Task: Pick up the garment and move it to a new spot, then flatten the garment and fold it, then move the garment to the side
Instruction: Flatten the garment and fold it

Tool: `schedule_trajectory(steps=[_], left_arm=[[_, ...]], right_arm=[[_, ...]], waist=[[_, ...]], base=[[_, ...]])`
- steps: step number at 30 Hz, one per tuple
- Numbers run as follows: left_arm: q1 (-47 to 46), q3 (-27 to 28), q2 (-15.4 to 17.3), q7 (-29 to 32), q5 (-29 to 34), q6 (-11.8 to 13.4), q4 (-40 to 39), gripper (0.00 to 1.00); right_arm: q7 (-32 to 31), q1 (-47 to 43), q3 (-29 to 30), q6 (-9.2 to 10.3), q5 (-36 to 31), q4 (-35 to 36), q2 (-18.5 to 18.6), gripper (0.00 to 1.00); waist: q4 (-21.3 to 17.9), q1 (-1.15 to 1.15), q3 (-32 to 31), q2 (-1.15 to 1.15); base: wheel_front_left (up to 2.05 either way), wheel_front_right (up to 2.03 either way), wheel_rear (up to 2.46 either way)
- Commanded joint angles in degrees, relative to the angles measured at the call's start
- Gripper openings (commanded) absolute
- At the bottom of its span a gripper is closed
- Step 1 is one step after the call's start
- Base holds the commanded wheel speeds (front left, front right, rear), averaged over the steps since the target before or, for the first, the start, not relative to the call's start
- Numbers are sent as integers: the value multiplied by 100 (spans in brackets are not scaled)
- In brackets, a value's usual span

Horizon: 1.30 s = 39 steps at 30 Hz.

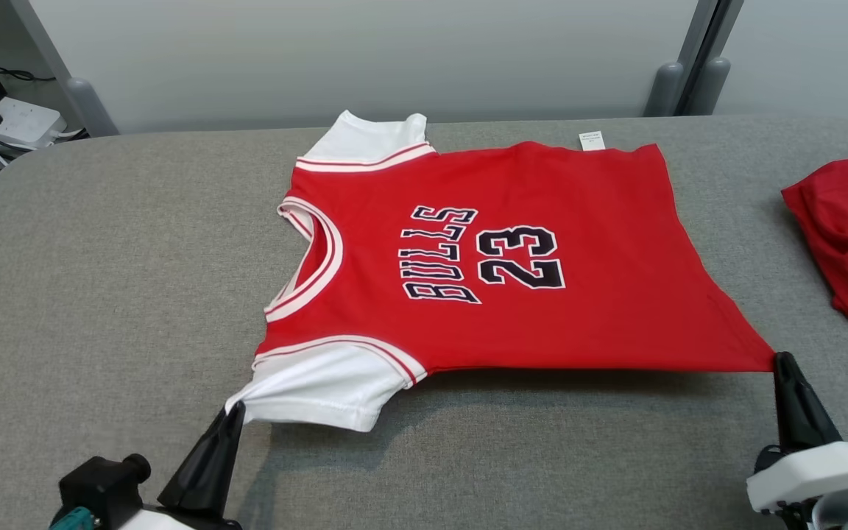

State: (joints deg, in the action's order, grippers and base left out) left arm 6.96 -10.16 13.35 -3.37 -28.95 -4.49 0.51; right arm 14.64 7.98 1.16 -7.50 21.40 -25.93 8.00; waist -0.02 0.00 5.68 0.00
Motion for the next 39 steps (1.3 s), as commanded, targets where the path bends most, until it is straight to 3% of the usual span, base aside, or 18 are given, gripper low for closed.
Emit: schedule_trajectory(steps=[1, 5, 9, 15, 23, 34, 39], left_arm=[[-58, 262, 167, 39, -58, -8, -519, 0], [229, 323, 291, 261, -164, 35, -1700, 0], [617, 397, 486, 676, -116, 238, -2746, 0], [916, 313, 680, 1288, -161, 372, -3529, 0], [432, 114, 479, 1201, -411, 220, -2741, 0], [-744, 45, 170, 630, -373, 67, -1381, 0], [-1282, 79, 99, 368, -239, 73, -829, 0]], right_arm=[[36, -84, -23, 1, -71, 315, 154, 0], [36, -399, 161, 1, -195, 839, 189, 0], [36, -742, 278, 1, -278, 1298, 202, 0], [-282, -1111, 241, 1, -326, 1946, 251, 0], [-654, -634, 321, 1, -380, 1483, 95, 0], [-344, 689, 405, 1, -508, -85, 39, 0], [-185, 1195, 214, 1, -479, -444, 65, 0]], waist=[[14, 0, -12, 0], [48, 0, -25, 0], [61, 0, -27, 0], [37, 0, 68, 0], [-27, 0, 281, 0], [-17, 0, 468, 0], [5, 0, 582, 0]], base=[[0, 0, 0], [0, 0, 0], [0, 0, 0], [0, 0, 0], [0, 0, 0], [0, 0, 0], [0, 0, 0]])
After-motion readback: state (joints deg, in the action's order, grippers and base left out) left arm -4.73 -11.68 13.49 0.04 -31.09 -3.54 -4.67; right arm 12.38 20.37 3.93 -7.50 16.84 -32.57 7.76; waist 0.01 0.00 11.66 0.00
